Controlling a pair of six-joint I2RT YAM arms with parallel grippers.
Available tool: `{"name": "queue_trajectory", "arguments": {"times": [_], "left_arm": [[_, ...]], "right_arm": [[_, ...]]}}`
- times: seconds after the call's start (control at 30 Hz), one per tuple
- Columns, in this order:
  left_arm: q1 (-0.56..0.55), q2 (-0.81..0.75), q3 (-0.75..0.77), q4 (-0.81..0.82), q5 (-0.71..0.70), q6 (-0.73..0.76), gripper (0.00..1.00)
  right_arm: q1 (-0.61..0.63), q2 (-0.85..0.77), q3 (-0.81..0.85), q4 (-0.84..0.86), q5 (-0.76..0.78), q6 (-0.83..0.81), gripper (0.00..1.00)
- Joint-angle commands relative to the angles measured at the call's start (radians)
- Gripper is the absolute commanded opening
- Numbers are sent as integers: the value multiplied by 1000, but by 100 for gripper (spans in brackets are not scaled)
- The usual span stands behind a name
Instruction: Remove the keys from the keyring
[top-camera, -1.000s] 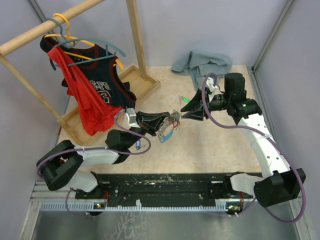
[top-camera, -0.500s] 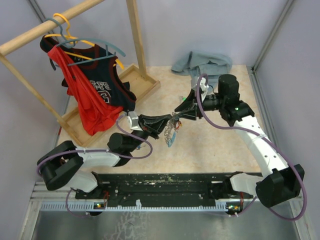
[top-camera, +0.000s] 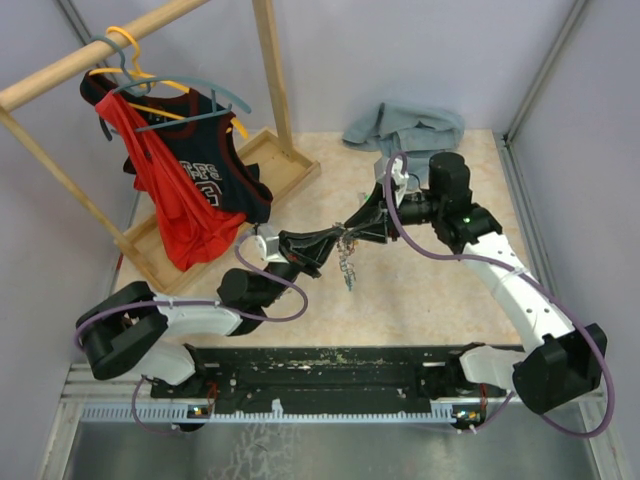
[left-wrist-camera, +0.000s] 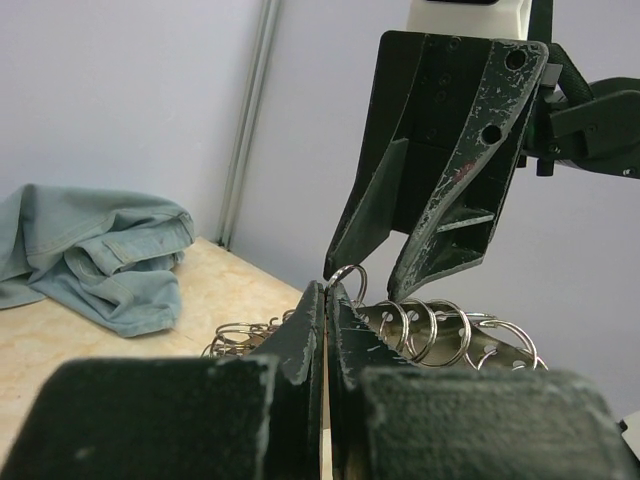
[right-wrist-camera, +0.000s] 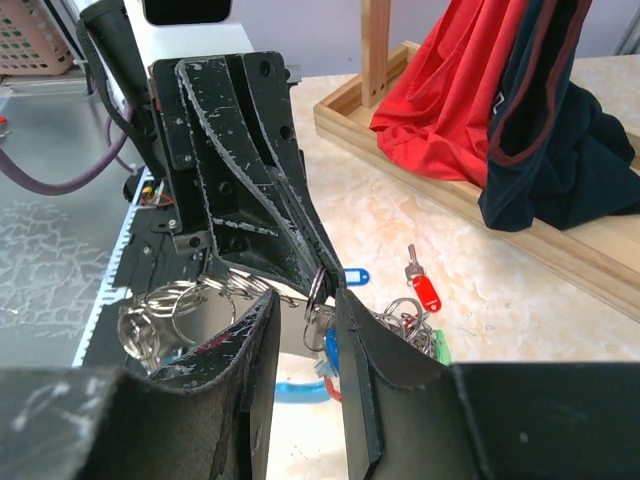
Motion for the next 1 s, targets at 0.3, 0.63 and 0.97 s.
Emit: {"name": "queue_trajectory", "arguments": {"times": [0.3, 0.63, 0.97], "left_arm": [[-11, -2, 5, 223, -22, 12, 0], [17, -102, -83, 189, 138, 73, 18], [172, -359, 0, -451, 464, 183, 34]], "right_arm": [[20, 0, 11, 7, 25, -24, 0], [21, -9, 126, -249, 31, -244, 0], [25, 14, 239, -571, 94, -564, 0]]}}
